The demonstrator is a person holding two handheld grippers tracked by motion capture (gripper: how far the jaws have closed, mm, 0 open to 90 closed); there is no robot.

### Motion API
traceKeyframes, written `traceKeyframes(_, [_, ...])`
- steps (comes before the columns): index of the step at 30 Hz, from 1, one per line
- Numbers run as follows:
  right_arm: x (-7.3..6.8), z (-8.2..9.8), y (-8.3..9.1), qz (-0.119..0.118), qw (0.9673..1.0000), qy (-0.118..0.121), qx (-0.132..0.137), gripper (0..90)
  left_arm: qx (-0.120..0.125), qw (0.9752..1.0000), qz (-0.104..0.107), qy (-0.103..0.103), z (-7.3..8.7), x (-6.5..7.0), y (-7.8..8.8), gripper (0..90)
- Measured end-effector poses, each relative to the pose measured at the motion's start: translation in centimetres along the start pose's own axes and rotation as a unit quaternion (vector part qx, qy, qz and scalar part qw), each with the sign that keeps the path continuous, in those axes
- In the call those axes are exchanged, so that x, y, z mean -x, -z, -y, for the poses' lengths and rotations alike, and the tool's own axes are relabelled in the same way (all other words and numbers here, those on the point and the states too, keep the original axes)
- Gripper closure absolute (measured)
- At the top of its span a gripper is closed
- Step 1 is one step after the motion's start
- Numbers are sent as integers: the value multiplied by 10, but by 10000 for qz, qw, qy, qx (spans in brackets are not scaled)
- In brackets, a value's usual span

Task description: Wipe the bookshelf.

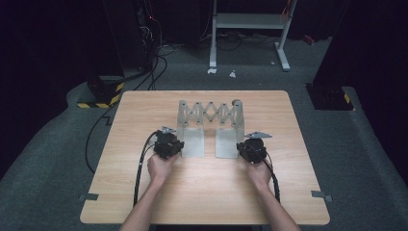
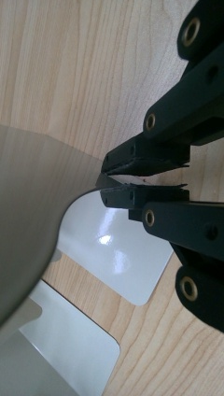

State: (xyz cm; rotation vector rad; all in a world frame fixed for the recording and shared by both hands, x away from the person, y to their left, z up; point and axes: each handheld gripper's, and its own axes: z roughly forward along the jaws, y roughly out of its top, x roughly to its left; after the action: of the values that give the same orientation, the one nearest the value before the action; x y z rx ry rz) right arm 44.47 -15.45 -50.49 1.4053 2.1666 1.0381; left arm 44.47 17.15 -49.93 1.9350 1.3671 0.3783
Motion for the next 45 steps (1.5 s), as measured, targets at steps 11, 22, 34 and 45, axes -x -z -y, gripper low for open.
traceKeyframes(11, [13,8,11,-299,9993,-118,165,690,53,9999,-53,-90,5,2,8,747])
traceKeyframes(22, [39,19,28,-546,9977,-283,292,612,372,9991,189,74,3,2,32,525])
traceKeyframes(34, [48,18,40,-604,9970,-293,381,560,693,9972,205,209,8,-13,60,454])
traceKeyframes(45, [55,17,58,-507,9969,-246,548,551,965,9944,224,376,24,-32,85,445])
